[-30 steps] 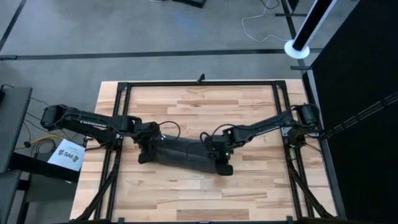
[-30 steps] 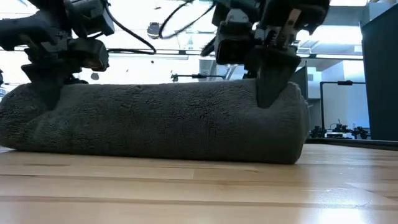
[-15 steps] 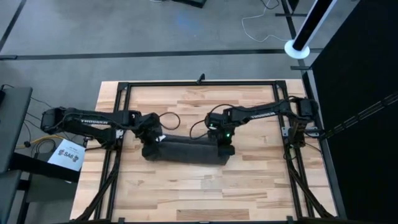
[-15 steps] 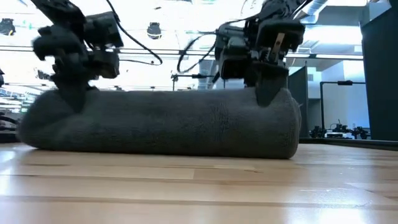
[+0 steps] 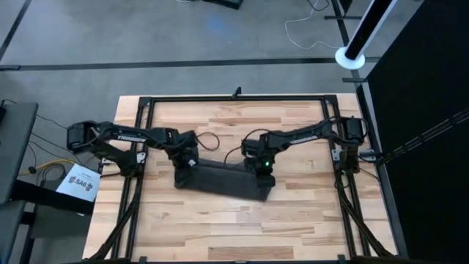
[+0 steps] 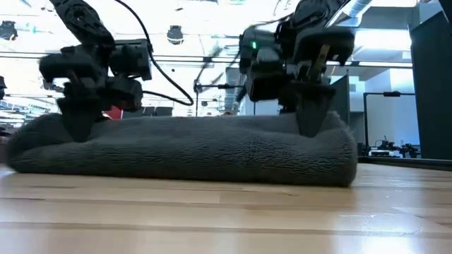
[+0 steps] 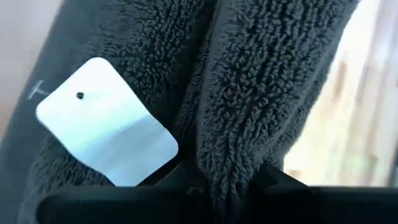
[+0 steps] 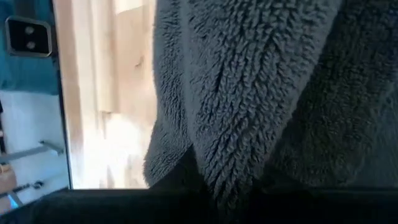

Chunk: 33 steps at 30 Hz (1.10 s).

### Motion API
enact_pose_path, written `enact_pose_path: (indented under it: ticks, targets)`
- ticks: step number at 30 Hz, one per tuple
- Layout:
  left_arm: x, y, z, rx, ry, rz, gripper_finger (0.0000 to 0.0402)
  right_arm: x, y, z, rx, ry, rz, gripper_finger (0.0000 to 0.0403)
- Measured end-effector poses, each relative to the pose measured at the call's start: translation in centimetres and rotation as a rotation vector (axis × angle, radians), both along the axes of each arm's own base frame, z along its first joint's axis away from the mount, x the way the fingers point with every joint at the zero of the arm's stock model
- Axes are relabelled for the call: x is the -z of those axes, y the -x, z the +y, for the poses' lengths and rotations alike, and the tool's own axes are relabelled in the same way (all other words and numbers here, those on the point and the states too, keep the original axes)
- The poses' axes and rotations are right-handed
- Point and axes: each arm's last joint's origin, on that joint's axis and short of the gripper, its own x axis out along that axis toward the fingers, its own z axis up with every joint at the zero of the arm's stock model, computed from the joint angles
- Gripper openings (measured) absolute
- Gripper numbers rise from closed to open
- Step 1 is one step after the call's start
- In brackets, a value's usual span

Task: Roll towel
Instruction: Roll the black towel

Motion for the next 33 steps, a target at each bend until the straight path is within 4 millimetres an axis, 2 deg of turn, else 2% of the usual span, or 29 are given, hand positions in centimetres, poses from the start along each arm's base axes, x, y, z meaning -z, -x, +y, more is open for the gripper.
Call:
enact_pose_path:
  ticks: [5,7,9,11,14,19,23,30,33]
  targets:
    - [-0.3,-0.2,-3.0,0.050,0.146,0.026,0.0025,-0.2,-0.2,4.0,-0.069,-0.057,-0.014,0.0030]
    - [-1.0,-0.4,-3.7,0.049,0.157,0.019,0.0025,-0.3,-0.1,4.9,-0.085,-0.074,-0.020,0.0030]
    - [-1.7,-0.5,-3.9,0.029,0.150,-0.001,0.0025,-0.4,-0.2,5.0,-0.069,-0.096,-0.010,0.0030]
    - [-2.3,-0.7,-3.7,0.001,0.145,-0.041,0.0025,-0.4,-0.3,4.4,-0.047,-0.119,-0.008,0.0030]
    - [-2.2,-0.7,-3.0,-0.021,0.091,-0.052,0.0025,-0.2,-0.3,3.0,-0.022,-0.131,-0.001,0.0030]
    - [0.3,-0.3,-1.3,-0.062,0.060,-0.006,0.0025,0.9,0.3,0.0,0.036,-0.127,0.009,0.0030]
    - [1.8,-0.4,-0.6,-0.068,0.107,-0.001,0.0025,2.0,1.4,-1.3,0.074,-0.143,0.052,0.0030]
    - [2.1,-0.8,-0.6,-0.077,0.150,-0.020,0.0025,2.3,2.0,-2.7,0.165,-0.158,0.116,0.0031]
    - [2.0,-0.9,-0.6,-0.080,0.153,-0.025,0.0025,1.6,2.2,-3.3,0.193,-0.162,0.141,0.0070]
